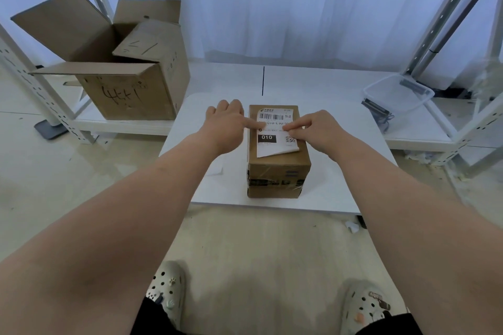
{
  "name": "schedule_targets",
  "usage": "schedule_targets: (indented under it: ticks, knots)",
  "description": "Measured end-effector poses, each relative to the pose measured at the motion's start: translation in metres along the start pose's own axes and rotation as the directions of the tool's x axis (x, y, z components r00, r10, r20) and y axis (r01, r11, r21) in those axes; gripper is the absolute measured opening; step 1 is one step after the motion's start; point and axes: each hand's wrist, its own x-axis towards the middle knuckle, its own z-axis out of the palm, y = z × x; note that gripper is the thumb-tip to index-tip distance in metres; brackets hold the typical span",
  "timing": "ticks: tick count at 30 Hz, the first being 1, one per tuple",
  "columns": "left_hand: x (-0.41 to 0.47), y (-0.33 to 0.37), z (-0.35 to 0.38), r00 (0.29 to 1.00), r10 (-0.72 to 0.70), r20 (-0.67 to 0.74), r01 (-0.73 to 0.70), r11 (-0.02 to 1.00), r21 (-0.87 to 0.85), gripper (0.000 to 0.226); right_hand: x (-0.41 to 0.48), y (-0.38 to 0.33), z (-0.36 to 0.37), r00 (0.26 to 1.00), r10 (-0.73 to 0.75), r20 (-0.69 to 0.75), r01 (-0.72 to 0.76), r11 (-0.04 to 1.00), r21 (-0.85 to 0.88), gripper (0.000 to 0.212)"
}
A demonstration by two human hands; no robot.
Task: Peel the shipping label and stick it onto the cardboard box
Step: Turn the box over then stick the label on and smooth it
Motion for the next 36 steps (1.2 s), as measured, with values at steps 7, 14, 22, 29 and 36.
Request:
schedule_targets:
  ticks: [7,14,22,29,36]
  knots:
    - [0.001,0.019,-0.001,0.994,0.109,-0.006,-0.109,0.994,0.026,0.049,0.001,-0.003,0.001,1.0,-0.01,-0.016,0.01,1.0,-0.02,0.019]
    - [-0.001,-0.003,0.002,0.998,-0.03,-0.049,0.03,1.0,-0.004,0.062,-0.002,-0.001,0.002,1.0,-0.002,-0.025,0.002,1.0,-0.031,0.022]
    - [0.002,0.015,0.003,0.998,0.067,-0.016,-0.067,0.997,0.039,0.044,0.001,-0.002,0.004,0.999,0.004,-0.048,-0.008,0.996,-0.087,0.03]
    - [0.005,0.0,0.003,0.985,-0.145,-0.098,0.091,0.903,-0.42,0.028,0.005,0.005,0.006,0.998,0.027,-0.049,-0.026,0.999,0.019,0.003]
    - [0.021,0.003,0.018,0.949,-0.265,0.17,0.298,0.583,-0.756,0.097,0.017,0.007,0.017,0.995,0.095,0.021,-0.097,0.986,0.134,0.036]
